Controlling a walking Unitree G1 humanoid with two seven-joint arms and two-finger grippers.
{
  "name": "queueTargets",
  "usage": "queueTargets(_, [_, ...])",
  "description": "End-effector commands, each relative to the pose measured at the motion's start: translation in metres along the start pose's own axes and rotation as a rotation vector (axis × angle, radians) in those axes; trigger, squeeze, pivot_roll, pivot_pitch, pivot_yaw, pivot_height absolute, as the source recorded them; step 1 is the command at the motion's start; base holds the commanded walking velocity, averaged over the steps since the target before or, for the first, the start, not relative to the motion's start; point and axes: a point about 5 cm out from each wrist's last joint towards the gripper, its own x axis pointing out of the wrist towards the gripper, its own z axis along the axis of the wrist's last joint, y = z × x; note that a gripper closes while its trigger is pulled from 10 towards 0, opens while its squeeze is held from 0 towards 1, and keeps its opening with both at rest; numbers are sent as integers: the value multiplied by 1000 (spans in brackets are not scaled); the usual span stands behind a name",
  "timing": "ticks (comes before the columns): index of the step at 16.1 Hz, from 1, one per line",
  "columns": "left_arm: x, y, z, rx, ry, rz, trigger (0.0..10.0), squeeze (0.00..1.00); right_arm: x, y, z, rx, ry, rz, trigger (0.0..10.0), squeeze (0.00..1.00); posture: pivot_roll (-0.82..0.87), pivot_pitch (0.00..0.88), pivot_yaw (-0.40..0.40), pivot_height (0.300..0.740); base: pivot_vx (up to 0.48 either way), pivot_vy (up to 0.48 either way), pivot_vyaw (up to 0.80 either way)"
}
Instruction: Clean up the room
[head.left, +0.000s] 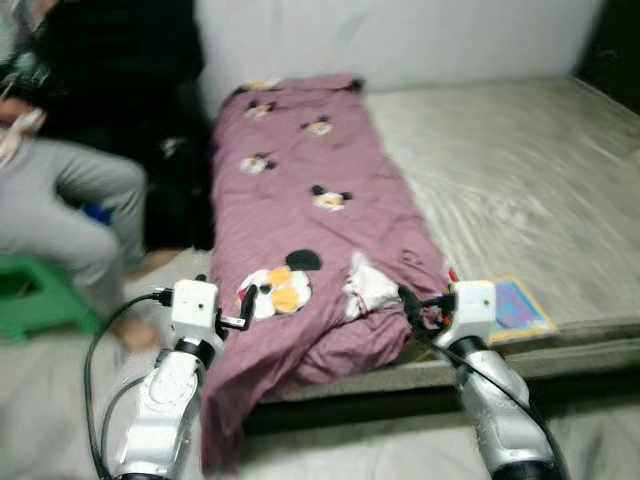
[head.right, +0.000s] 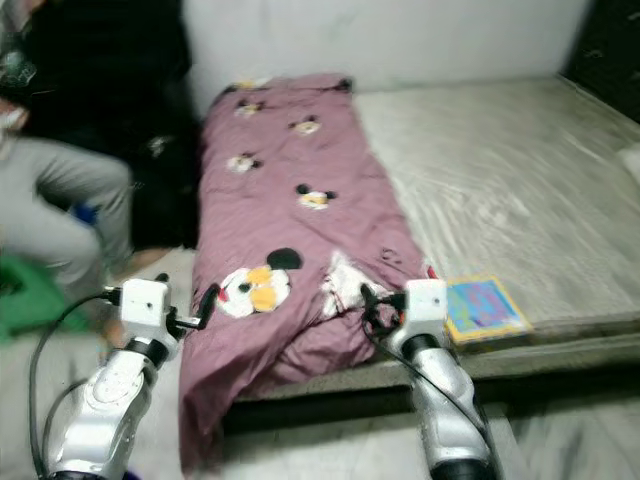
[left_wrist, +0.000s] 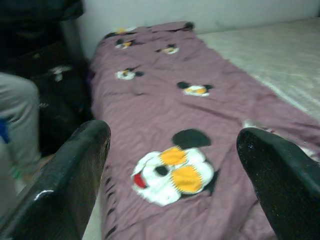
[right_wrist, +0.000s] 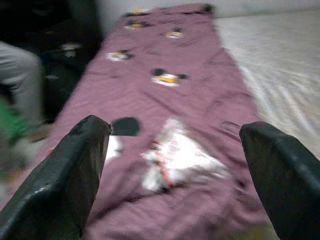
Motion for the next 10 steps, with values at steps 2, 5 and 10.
queueTargets(2, [0, -2, 6, -15, -39, -30, 10000, 0, -8, 9, 4, -25, -22, 60, 10000, 0, -11, 0, 0, 740, 0, 0, 0])
queueTargets(5, [-2, -6, 6, -25, -31, -42, 10000, 0, -12, 13, 1, -105, -17, 48, 10000, 0, -10, 0, 4, 740, 0, 0, 267])
queueTargets(10, [3, -14, 5, -48, -25, -93, 10000, 0, -11, 7, -2, -46, 0, 6, 10000, 0, -23, 0, 9, 740, 0, 0, 423])
